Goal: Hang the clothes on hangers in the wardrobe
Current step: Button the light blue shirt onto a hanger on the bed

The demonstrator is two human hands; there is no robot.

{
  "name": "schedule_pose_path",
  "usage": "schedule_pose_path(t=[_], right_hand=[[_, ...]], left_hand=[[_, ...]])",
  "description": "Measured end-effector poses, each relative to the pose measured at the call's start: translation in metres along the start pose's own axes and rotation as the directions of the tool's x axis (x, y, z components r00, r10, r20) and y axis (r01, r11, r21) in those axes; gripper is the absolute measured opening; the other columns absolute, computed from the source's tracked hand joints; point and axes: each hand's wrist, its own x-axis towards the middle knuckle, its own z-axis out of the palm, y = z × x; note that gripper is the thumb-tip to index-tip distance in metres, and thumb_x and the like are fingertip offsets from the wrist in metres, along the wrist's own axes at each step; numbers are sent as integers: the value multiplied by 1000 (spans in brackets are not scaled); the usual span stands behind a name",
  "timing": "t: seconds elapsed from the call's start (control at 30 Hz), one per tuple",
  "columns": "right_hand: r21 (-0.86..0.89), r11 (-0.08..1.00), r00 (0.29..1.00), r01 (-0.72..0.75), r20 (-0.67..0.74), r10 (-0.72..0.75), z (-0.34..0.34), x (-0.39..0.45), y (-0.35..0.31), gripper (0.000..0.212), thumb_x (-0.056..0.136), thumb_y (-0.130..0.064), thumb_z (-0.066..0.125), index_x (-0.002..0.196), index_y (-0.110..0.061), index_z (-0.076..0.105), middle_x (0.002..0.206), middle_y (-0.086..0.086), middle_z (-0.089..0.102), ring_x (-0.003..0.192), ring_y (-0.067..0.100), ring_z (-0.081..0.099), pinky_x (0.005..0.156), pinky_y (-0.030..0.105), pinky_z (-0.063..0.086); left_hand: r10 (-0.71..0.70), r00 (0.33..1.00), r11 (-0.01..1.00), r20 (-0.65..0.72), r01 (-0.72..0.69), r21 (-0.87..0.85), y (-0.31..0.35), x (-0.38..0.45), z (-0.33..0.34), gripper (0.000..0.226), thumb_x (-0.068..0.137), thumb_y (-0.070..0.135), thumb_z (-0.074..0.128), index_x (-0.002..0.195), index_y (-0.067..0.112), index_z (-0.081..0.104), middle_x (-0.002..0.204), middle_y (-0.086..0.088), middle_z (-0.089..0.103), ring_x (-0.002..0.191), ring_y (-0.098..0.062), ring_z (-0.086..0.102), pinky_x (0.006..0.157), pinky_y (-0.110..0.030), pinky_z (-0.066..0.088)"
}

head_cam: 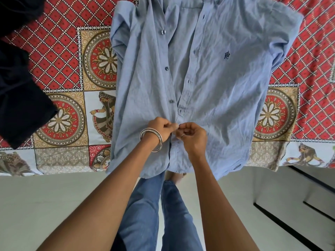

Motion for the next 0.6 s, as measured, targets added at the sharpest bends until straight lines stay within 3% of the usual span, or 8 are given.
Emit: schedule_pose_path(t=[0.07, 0.17, 0.3, 0.4, 0.53, 0.6], right_hand=[[-67, 997, 999, 39, -1, -39, 2, -1, 1, 27, 72, 9, 77, 75, -16, 67, 75, 8, 70, 71, 20, 67, 73, 35, 59], [-90, 994, 997, 62, -31, -65, 4, -7, 2, 26, 70, 5, 80, 75, -17, 68, 74, 3, 72, 70, 15, 70, 72, 30, 59], [-1, 1000, 1000, 12, -22, -12, 1, -6, -1, 22, 70, 10, 72, 79, -10, 68, 75, 8, 72, 74, 23, 71, 73, 37, 58], [111, 991, 997, -75, 6, 75, 1, -5, -5, 25, 74, 20, 59, 79, -4, 65, 68, 10, 68, 66, 22, 66, 63, 34, 55], [177, 978, 993, -112, -15, 116, -2, -7, -7, 28, 76, 24, 53, 77, -2, 60, 63, 10, 63, 57, 15, 62, 51, 26, 51], [146, 986, 995, -81, -42, 88, -1, -7, -3, 26, 76, 20, 57, 76, -6, 61, 63, 11, 62, 59, 18, 62, 55, 29, 52]], left_hand=[[9, 1000, 1000, -29, -9, -8, 1, -4, 2, 25, 83, 29, 72, 87, 5, 74, 81, -12, 72, 77, -23, 67, 75, -34, 54], [8, 993, 1000, -122, -8, -2, 2, -6, 8, 15, 84, 19, 70, 84, 5, 75, 78, -14, 71, 76, -27, 67, 74, -36, 54], [3, 990, 1000, -138, -7, -29, 1, -8, 12, 13, 86, 14, 66, 80, 3, 72, 71, -9, 67, 65, -21, 58, 66, -31, 49], [-8, 989, 997, -146, -3, -79, -2, -9, 16, 10, 86, 7, 65, 80, -1, 69, 77, -15, 69, 67, -17, 56, 67, -29, 46], [-37, 989, 998, -144, 29, -58, -2, -6, 20, 11, 87, 7, 62, 84, -2, 69, 85, -20, 70, 80, -30, 65, 74, -34, 50], [-53, 992, 998, -113, 49, -38, -1, -4, 15, 14, 88, 9, 61, 86, -1, 70, 80, -17, 69, 75, -27, 62, 68, -31, 47]])
